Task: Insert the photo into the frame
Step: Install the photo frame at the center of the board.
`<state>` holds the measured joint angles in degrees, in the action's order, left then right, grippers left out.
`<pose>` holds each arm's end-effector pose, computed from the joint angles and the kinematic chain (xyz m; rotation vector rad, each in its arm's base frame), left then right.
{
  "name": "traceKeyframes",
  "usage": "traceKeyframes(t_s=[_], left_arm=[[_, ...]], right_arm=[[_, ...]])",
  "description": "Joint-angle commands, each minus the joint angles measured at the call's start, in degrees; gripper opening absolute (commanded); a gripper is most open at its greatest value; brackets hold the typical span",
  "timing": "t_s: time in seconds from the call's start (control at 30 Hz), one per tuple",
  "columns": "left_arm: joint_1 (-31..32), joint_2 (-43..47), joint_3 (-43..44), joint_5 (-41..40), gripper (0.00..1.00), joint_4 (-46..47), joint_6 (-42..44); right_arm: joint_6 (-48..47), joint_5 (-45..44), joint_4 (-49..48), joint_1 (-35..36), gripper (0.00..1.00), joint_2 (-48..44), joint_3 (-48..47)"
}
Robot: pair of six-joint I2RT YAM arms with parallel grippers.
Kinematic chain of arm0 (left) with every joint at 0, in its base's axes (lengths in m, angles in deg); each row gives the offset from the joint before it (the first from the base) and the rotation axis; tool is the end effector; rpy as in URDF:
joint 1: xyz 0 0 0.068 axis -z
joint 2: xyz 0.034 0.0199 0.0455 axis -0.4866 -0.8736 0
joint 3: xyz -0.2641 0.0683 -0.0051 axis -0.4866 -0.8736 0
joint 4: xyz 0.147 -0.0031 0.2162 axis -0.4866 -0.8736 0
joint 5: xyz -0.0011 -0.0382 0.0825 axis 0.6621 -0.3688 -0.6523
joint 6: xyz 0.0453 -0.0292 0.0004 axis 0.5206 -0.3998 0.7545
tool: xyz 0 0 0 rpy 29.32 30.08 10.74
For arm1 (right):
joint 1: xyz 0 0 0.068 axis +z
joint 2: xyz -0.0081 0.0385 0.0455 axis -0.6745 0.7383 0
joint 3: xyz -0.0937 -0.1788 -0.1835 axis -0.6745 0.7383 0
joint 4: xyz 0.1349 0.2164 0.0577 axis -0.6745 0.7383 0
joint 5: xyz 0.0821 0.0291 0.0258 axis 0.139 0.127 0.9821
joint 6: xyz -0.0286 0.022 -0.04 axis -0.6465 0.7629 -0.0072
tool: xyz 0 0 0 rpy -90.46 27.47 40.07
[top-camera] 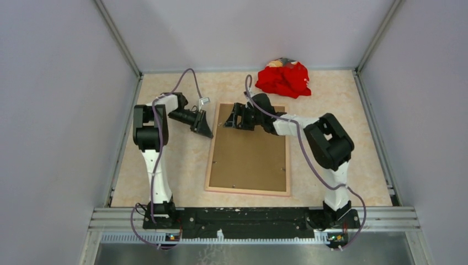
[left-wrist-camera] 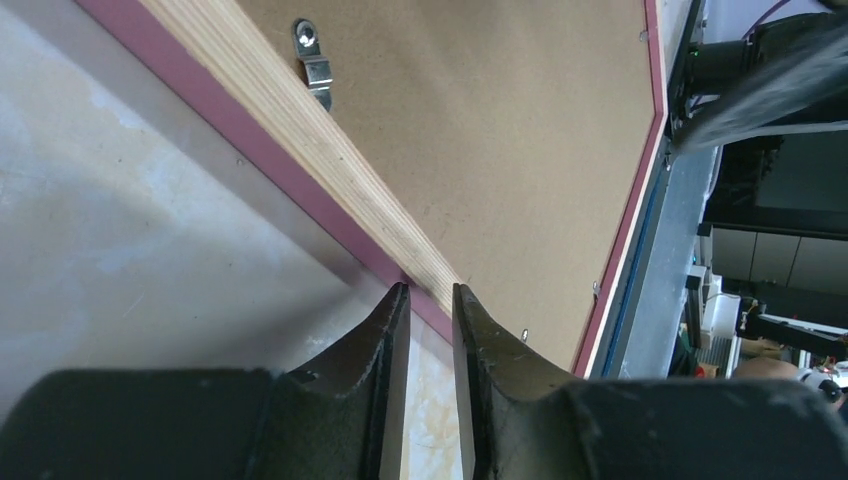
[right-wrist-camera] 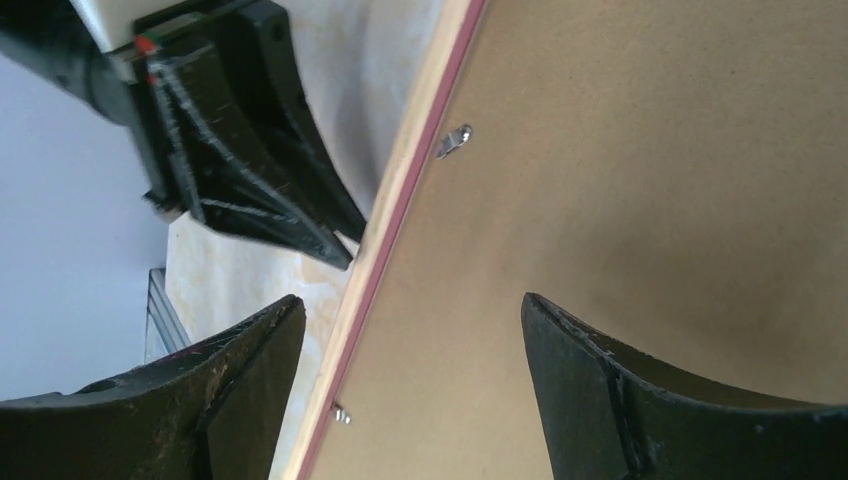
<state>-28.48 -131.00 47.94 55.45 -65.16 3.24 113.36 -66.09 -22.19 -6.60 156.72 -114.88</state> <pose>0.4051 -0.0356 0.1231 0.7131 2.4492 -1.4865 0.3454 0.2654 0.1819 -0.1671 2.2892 1.1465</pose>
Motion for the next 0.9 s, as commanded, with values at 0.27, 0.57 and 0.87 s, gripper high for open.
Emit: traceKeyframes(t_s=[0.27,0.57,0.87], left_arm=[[0.90,-0.60,-2.04,2.99,0.21,2.68,-0.36],[0.90,-0.43,-3.31,2.93,0.20,3.50,-0.12],[0.93,-0.10,-3.53,2.61,0.19,3.44,0.34]], right_arm=[[5.50,5.15,-3.74,1.00,0.75,13.23,-12.59],[8.99,4.80,-5.76,1.79,0.73,17.81,-15.23],[10.54,4.05,-6.01,2.39,0.72,19.81,-17.06]])
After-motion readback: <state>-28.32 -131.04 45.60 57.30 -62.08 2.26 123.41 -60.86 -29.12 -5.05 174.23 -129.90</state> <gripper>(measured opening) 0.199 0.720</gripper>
